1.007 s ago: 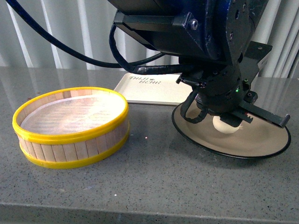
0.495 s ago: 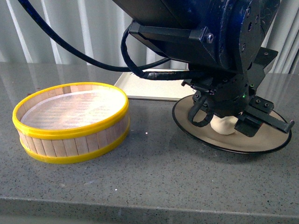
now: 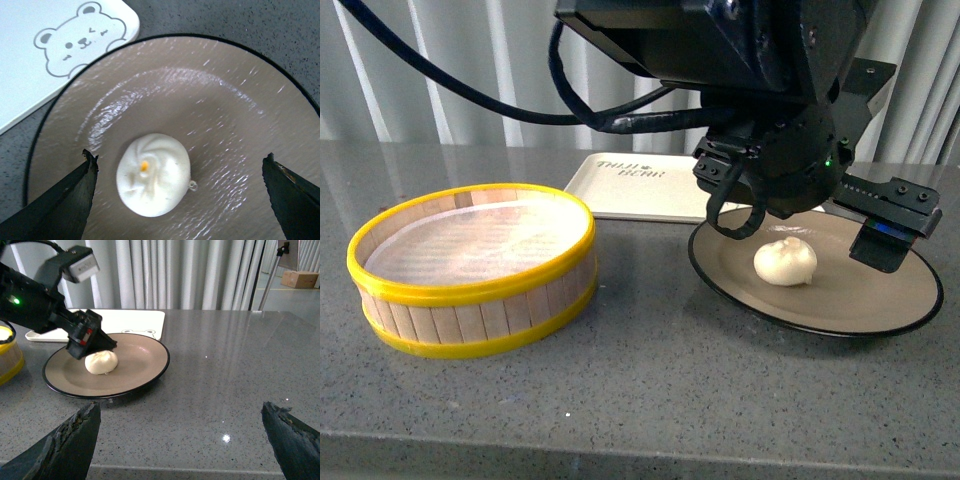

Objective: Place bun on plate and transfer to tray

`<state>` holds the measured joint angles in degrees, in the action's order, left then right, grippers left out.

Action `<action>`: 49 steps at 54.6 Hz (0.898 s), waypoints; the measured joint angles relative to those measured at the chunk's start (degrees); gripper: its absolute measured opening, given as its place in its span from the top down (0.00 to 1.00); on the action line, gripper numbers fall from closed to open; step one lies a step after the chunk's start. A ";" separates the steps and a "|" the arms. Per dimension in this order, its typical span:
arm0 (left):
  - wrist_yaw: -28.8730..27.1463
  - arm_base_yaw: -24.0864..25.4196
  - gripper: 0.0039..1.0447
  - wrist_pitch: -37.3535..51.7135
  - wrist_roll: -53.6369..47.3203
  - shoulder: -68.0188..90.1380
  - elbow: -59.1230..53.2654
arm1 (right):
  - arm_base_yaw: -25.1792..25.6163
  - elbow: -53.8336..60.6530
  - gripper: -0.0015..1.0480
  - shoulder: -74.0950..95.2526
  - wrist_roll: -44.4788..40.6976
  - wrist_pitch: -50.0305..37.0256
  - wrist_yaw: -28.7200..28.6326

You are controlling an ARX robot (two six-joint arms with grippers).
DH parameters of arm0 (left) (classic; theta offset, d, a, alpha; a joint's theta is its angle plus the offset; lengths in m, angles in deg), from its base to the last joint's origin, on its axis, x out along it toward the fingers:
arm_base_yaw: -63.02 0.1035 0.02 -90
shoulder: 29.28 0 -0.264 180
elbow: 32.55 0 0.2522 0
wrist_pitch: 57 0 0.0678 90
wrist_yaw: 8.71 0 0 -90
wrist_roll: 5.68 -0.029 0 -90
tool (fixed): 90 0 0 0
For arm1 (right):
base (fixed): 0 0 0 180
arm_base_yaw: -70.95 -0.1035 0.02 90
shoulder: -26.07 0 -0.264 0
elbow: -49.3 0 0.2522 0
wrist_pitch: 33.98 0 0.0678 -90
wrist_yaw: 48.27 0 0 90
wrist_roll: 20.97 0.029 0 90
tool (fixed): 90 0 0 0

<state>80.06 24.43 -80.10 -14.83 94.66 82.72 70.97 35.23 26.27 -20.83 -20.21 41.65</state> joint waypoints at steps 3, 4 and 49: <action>0.52 0.66 0.06 0.28 0.44 -1.51 -0.76 | 0.00 0.00 0.08 0.00 0.00 0.00 0.00; 0.61 0.81 0.06 0.42 0.55 -1.88 -0.98 | 0.00 0.00 0.08 0.00 0.00 0.00 0.02; -21.20 15.08 0.55 50.53 8.41 -31.95 -47.69 | 0.00 0.00 0.08 0.00 0.00 0.00 0.17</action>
<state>58.85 39.51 -29.57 -6.41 62.71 35.03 70.97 35.23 26.27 -20.83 -20.21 41.83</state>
